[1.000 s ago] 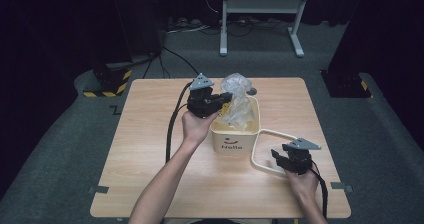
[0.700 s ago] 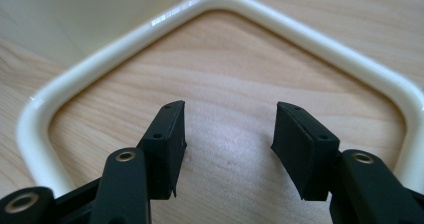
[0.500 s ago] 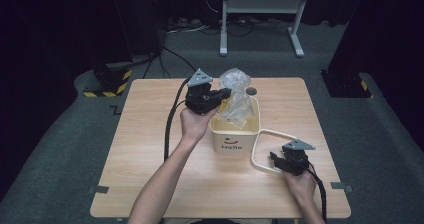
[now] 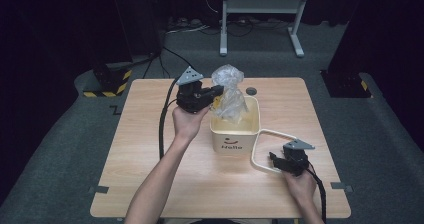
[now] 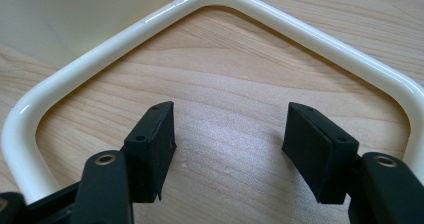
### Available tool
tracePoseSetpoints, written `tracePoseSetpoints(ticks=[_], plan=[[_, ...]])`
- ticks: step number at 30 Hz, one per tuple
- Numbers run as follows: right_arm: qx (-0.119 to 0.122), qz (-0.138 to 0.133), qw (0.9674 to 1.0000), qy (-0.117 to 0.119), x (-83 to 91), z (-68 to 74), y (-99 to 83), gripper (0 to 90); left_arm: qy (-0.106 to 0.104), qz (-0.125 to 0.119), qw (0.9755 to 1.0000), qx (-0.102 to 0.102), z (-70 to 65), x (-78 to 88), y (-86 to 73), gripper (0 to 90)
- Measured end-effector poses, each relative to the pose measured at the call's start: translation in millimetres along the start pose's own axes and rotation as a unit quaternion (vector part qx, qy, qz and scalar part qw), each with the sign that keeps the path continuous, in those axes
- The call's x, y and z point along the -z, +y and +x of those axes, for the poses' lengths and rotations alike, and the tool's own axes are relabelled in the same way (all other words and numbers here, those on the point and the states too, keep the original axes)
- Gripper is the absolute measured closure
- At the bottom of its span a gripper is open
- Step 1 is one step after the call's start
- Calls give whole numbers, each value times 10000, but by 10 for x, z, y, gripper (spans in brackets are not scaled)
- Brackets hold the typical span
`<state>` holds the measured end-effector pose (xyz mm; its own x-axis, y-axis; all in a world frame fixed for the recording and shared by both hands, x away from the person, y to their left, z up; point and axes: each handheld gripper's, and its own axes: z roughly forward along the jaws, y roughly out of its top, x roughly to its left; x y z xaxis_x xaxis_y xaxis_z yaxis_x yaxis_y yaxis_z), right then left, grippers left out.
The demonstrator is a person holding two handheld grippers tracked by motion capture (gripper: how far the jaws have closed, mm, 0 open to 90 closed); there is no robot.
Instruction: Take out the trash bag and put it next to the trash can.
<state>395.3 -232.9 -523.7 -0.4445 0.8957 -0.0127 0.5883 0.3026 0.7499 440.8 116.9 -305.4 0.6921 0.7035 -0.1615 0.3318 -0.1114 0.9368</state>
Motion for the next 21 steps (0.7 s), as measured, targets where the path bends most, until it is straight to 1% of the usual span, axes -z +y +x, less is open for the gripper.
tracePoseSetpoints(ticks=[7,9,21], plan=[[-4,3,10000,-2,0,0,0,368,42,-88,9999,67,44,100,2,893],[-2,2,10000,-1,0,-1,0,368,64,-109,9999,50,55,122,3,893],[-9,11,10000,-7,-2,0,1,349,189,-229,9995,108,135,273,6,893]])
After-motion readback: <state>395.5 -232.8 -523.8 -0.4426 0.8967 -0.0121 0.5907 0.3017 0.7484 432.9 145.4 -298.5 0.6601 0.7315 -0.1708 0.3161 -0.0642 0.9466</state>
